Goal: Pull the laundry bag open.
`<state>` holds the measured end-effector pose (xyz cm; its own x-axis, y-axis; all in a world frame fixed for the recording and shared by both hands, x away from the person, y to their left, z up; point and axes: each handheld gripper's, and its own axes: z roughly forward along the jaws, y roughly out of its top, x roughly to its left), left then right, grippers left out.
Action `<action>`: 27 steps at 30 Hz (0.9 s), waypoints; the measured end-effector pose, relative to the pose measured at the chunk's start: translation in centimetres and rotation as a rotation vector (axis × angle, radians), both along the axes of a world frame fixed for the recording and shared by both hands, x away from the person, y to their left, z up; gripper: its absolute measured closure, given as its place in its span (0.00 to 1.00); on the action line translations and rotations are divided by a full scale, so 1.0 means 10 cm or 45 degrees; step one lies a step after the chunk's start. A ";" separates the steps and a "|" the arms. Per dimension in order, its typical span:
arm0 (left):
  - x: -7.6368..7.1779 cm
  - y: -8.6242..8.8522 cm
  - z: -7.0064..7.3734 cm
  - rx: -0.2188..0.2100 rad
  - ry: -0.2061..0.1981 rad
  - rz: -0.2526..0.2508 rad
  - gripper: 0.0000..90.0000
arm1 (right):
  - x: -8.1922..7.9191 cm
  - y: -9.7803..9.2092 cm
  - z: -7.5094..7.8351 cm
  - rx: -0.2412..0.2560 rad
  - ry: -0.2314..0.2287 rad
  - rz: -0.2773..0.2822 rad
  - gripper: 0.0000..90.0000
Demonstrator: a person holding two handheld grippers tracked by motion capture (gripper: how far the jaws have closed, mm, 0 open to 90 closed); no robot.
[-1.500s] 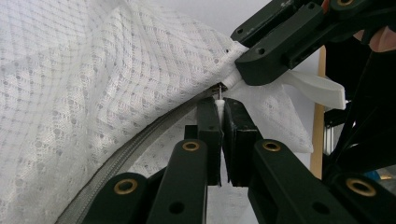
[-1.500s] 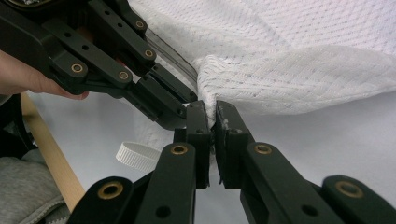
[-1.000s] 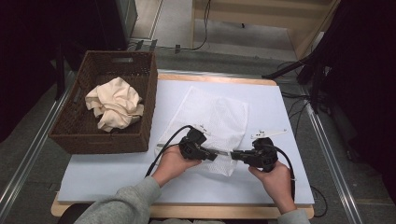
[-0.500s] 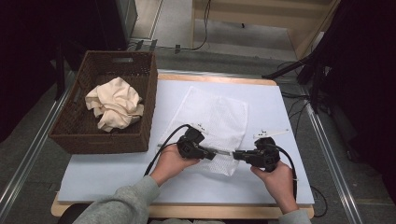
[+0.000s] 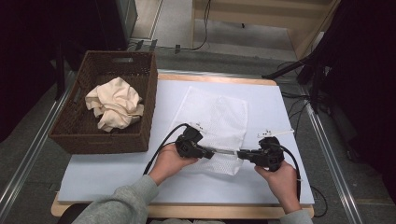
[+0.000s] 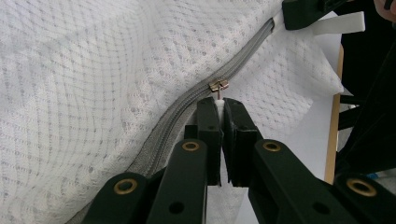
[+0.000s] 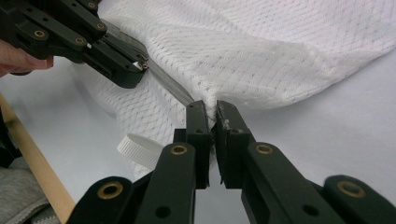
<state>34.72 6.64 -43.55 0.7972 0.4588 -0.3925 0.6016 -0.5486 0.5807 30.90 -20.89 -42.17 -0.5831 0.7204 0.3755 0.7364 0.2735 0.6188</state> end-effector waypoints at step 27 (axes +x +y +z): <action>0.03 0.06 0.03 0.002 -0.007 0.020 0.96 | 0.03 -0.15 0.01 -0.027 -0.004 -0.068 0.95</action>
<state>34.97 7.20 -43.29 0.7918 0.4720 -0.3876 0.6072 -0.5400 0.5829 31.15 -22.40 -42.07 -0.5450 0.7581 0.3581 0.7483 0.2471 0.6157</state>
